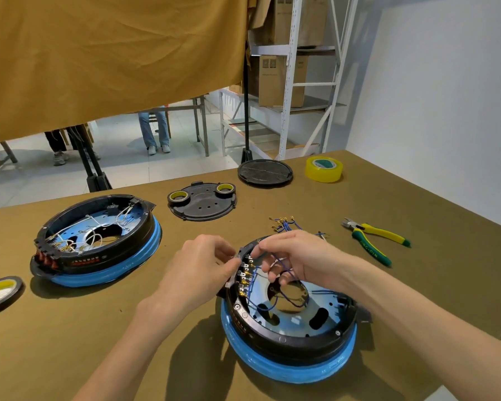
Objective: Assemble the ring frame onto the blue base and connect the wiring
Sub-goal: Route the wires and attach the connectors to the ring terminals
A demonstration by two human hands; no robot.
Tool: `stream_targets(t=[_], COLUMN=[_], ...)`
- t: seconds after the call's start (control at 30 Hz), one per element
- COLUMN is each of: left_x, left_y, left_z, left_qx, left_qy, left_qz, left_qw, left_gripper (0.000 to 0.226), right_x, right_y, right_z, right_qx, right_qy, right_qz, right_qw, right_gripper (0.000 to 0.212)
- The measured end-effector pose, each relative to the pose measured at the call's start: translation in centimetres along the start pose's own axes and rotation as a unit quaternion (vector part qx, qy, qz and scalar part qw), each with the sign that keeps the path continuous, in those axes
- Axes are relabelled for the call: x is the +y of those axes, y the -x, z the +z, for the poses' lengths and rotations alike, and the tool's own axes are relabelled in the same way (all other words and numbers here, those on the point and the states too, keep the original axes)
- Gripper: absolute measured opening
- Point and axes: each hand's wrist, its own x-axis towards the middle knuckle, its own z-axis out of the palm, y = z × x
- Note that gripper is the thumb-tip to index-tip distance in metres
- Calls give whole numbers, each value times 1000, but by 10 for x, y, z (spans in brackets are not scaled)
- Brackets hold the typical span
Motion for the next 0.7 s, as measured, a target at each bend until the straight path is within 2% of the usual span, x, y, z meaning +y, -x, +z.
stream_targets(t=[0.03, 0.13, 0.33, 0.57, 0.7], left_x=[3, 9, 14, 13, 12], left_y=[0, -1, -1, -4, -4], left_z=[-1, -1, 5, 14, 14], left_qx=[9, -4, -68, -128, -151], left_qy=[49, 233, 445, 516, 495], left_qz=[19, 44, -11, -58, -48], left_qw=[999, 971, 893, 845, 854], left_gripper=[7, 13, 19, 24, 24], right_x=[5, 14, 14, 23, 26], right_y=[1, 5, 11, 16, 20], right_z=[0, 0, 0, 0, 3], right_qx=[-1, -9, -23, -49, -48], right_qy=[-16, -29, -31, -62, -82], right_qz=[-24, -62, -108, -120, -107], right_qw=[1000, 998, 993, 990, 990], right_gripper=[24, 27, 35, 25, 25])
